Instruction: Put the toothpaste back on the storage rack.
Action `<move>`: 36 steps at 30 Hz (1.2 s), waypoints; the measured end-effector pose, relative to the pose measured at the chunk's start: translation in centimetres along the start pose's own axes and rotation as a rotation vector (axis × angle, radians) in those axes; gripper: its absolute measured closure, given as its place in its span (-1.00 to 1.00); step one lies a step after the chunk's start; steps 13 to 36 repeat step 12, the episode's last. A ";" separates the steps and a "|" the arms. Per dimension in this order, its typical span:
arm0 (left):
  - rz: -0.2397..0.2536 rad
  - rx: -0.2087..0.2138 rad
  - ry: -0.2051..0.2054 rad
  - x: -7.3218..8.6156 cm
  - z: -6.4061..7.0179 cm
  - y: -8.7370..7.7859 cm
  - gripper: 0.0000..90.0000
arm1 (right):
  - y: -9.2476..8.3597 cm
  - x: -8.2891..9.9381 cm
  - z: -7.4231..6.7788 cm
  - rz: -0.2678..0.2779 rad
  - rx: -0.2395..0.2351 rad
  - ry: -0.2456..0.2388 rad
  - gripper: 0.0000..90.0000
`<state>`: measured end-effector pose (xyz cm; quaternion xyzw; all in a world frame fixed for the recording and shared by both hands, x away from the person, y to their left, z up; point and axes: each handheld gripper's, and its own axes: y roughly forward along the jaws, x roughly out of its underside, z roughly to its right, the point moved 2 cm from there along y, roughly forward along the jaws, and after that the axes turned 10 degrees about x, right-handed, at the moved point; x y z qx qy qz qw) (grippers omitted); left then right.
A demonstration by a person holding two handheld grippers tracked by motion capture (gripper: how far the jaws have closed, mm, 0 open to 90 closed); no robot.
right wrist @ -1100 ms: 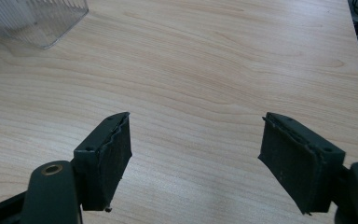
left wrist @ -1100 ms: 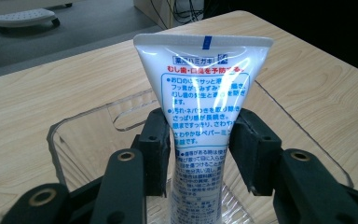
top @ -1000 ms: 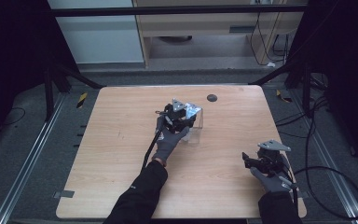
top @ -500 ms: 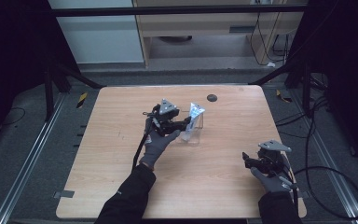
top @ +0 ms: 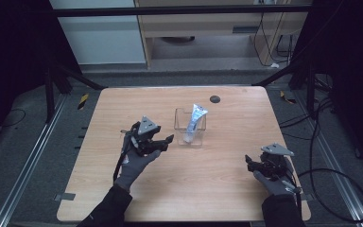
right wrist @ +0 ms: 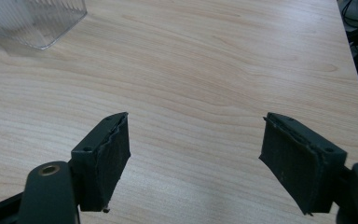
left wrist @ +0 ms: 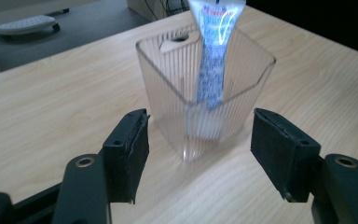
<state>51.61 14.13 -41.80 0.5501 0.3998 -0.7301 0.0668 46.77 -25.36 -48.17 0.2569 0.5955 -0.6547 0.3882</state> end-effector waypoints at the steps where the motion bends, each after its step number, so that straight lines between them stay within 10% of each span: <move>1: -0.011 -0.007 0.003 0.5 -0.1 -0.2 -0.21 | 0.1 0.0 0.0 0.001 -0.001 -0.013 -0.48; 12: -0.060 -0.081 -0.044 5.4 -2.3 -2.7 -0.20 | 0.1 0.2 -0.2 0.005 -0.005 -0.013 -0.48; 36: -0.060 -0.081 -0.044 5.4 -2.3 -2.7 -0.20 | 0.1 0.2 -0.2 0.005 -0.005 -0.013 -0.48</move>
